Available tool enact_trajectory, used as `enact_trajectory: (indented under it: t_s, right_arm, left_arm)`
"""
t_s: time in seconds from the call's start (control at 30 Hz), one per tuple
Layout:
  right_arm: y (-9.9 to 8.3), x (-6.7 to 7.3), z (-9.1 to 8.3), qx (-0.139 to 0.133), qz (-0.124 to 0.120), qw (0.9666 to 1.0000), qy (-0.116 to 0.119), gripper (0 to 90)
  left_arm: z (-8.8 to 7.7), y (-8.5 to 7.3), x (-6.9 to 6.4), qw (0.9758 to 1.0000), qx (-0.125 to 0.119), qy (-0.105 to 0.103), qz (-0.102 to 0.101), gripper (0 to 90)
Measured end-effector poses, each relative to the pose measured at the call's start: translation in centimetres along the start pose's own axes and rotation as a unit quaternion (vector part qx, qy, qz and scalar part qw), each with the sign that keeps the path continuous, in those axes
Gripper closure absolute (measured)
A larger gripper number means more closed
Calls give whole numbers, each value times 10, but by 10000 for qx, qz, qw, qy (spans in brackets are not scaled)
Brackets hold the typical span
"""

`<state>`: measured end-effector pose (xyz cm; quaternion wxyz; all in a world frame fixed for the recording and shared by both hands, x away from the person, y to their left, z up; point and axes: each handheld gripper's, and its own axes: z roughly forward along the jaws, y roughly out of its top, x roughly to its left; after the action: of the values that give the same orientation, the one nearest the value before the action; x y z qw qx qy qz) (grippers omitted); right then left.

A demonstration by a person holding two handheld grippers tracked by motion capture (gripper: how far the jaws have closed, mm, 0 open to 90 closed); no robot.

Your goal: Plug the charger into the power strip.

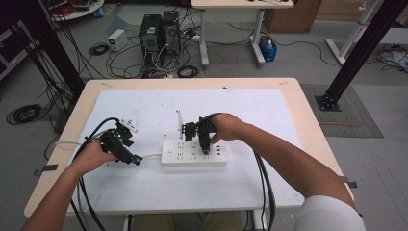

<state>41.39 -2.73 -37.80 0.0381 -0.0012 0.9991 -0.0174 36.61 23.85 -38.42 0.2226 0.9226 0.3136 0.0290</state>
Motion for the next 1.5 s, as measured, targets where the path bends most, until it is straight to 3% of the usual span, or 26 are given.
enact_trajectory:
  t_s: [0.1, 0.23, 0.27, 0.3, 0.33, 0.4, 0.43, 0.47, 0.5, 0.67, 0.73, 0.8, 0.97, 1.03, 1.17, 1.2, 1.27, 1.37, 1.5]
  right_arm:
    - [-2, -4, 0, -71, 45, 9998, 153, 626]
    - [-4, -7, 0, -207, -16, 9995, 232, 624]
    - [-6, -8, 0, -226, 43, 9993, 283, 622]
    - [-6, -9, 0, -268, 18, 9992, 285, 617]
    - [-7, -8, 0, -326, -21, 9991, 257, 575]
    - [-10, -10, -1, -501, 20, 9986, 184, 408]
    - [-12, -12, -3, -626, 243, 9973, 280, 342]
    - [-14, -17, -8, -812, 642, 9936, 452, 258]
    - [-14, -17, -8, -812, 642, 9936, 452, 258]
    - [-20, -23, -21, -1233, 1084, 9854, 444, 219]
    - [-21, -24, -23, -1315, 1118, 9841, 427, 208]
    - [-22, -27, -26, -1435, 1393, 9785, 511, 208]
    - [-24, -28, -33, -1765, 1567, 9701, 558, 203]
    - [-25, -28, -36, -1865, 1649, 9672, 511, 101]
    - [-31, -31, -44, -2173, 1759, 9593, 403, 93]
    - [-32, -31, -46, -2216, 1796, 9578, 350, 12]
    - [-34, -31, -48, -2241, 1865, 9564, 166, 8]
    - [-36, -30, -52, -2276, 1927, 9543, 193, 8]
    - [-43, -28, -59, -2296, 1966, 9532, 31, 8]
  left_arm:
    - [0, 2, 2, 9998, 129, -32, 135, 182]
    - [0, 3, 3, 9999, 79, -32, 132, 182]
    - [1, 2, 2, 10000, -13, -43, 28, 182]
    - [0, 2, 4, 9998, 87, -35, 147, 182]
    - [1, 1, 3, 10000, -36, -40, 35, 182]
    - [0, 1, 4, 10000, -56, -37, 20, 182]
    - [0, 0, 5, 10000, -51, -38, 30, 182]
    - [0, 0, 5, 10000, -71, -25, 13, 182]
    - [-1, -1, 6, 10000, -83, -22, 7, 182]
    - [-4, -2, 7, 9996, -255, 32, -81, 182]
    - [-5, -3, 7, 9996, -282, 45, -81, 182]
    - [-7, -4, 7, 9994, -320, 66, -106, 181]
    - [-9, -5, 6, 9993, -351, 92, -82, 182]
    - [-10, -5, 6, 9993, -353, 102, -75, 182]
    - [-10, -5, 5, 9993, -363, 115, -61, 181]
    - [-10, -5, 4, 9992, -366, 113, -65, 182]
    - [-10, -5, 3, 9992, -368, 117, -74, 181]
    - [-11, -4, 2, 9992, -389, 119, -53, 182]
    - [-12, -4, 1, 9991, -393, 138, -35, 182]
